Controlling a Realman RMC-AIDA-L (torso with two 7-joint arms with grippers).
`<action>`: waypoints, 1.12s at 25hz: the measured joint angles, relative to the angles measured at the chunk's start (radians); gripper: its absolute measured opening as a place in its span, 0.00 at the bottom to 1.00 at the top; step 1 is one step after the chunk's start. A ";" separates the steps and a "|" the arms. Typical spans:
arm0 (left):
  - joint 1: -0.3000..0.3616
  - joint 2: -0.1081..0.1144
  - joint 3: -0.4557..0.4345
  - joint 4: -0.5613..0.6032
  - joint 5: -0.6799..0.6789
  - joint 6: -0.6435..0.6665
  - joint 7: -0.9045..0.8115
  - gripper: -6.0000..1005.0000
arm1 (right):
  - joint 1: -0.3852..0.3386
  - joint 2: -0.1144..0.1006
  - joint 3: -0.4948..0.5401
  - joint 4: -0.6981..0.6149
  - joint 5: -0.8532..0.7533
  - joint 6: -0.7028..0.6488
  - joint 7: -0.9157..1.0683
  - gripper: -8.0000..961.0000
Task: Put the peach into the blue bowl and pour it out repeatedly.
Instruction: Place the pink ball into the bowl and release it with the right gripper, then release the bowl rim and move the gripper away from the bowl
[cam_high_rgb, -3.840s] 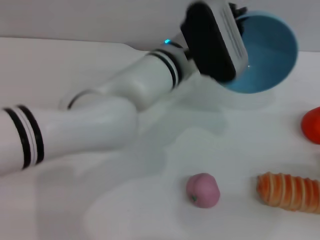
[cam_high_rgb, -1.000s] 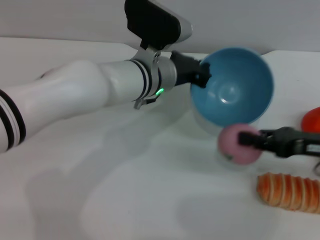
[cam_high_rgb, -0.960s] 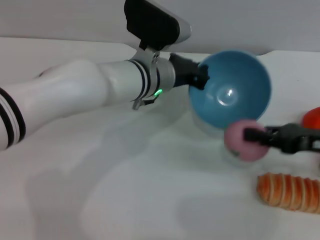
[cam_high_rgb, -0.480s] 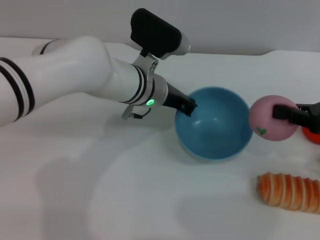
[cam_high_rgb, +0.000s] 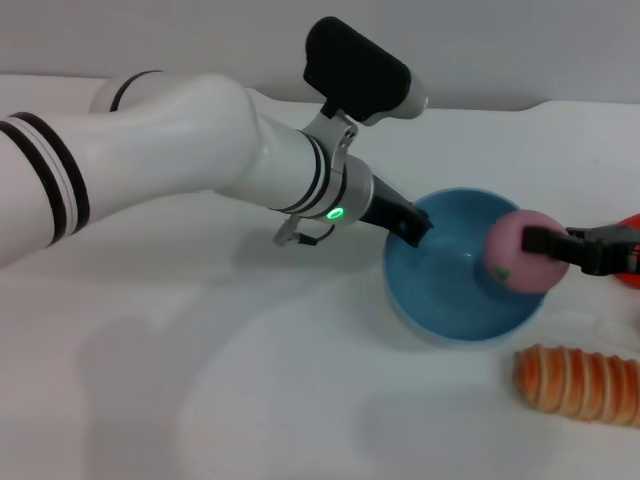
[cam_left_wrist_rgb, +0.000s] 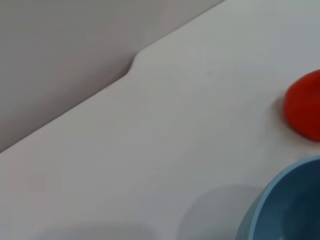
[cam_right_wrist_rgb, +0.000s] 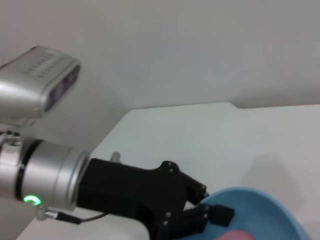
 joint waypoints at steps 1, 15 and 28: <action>0.001 0.000 0.002 0.010 0.000 0.003 0.000 0.00 | 0.001 0.000 0.001 0.006 0.004 0.007 -0.009 0.06; 0.004 0.002 0.004 0.038 0.001 0.018 -0.002 0.00 | 0.024 0.002 0.013 0.087 0.059 0.072 -0.099 0.32; -0.045 0.002 -0.004 0.034 0.002 0.124 -0.016 0.00 | -0.038 -0.002 0.031 0.056 0.157 0.076 -0.101 0.42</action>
